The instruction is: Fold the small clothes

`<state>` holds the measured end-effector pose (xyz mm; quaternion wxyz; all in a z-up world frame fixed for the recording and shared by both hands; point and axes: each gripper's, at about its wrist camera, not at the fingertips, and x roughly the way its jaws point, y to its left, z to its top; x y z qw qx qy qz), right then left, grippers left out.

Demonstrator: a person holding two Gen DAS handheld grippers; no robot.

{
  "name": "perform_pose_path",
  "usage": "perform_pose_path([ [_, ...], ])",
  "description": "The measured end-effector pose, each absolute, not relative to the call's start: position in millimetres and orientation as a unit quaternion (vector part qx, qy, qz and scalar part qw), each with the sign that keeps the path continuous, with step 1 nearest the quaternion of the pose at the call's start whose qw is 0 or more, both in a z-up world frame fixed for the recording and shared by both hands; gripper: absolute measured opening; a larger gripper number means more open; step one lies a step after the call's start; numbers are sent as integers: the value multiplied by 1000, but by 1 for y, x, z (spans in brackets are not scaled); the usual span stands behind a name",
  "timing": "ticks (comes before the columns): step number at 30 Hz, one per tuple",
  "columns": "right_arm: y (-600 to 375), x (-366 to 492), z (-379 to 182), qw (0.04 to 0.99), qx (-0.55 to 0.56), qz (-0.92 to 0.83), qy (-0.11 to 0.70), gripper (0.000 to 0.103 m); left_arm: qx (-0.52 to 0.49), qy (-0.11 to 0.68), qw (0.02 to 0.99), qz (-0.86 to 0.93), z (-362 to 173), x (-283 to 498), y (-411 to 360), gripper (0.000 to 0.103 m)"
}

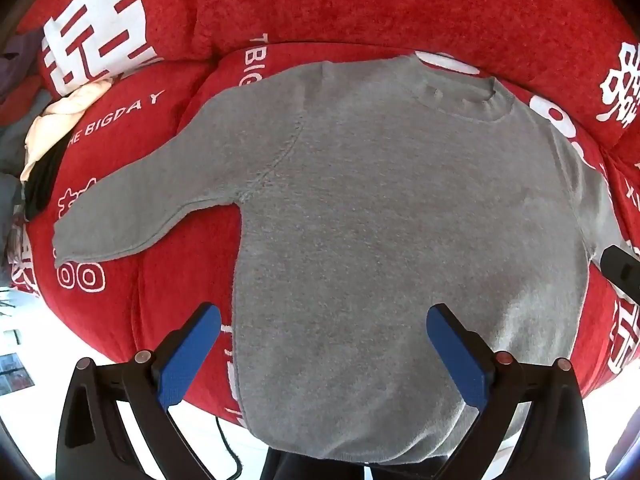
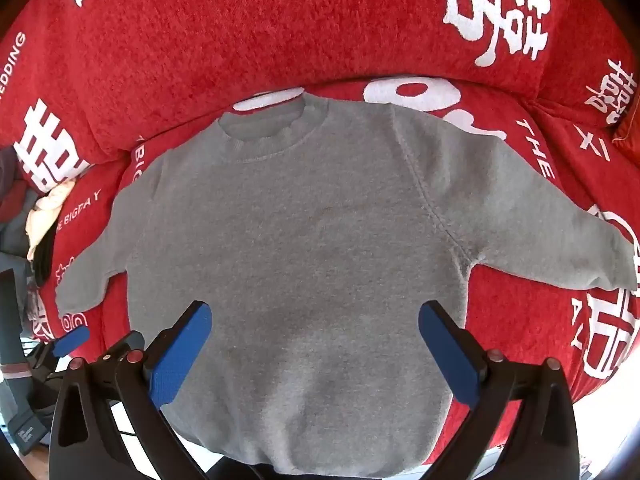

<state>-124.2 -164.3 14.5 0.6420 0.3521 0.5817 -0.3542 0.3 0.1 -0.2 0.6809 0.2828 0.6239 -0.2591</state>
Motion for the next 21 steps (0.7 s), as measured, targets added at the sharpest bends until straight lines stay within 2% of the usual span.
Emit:
perform_pose_path([
  [21,-166,-113,10,642,354,-351,582,103,279,625,681,-261,-9,6,2,103],
])
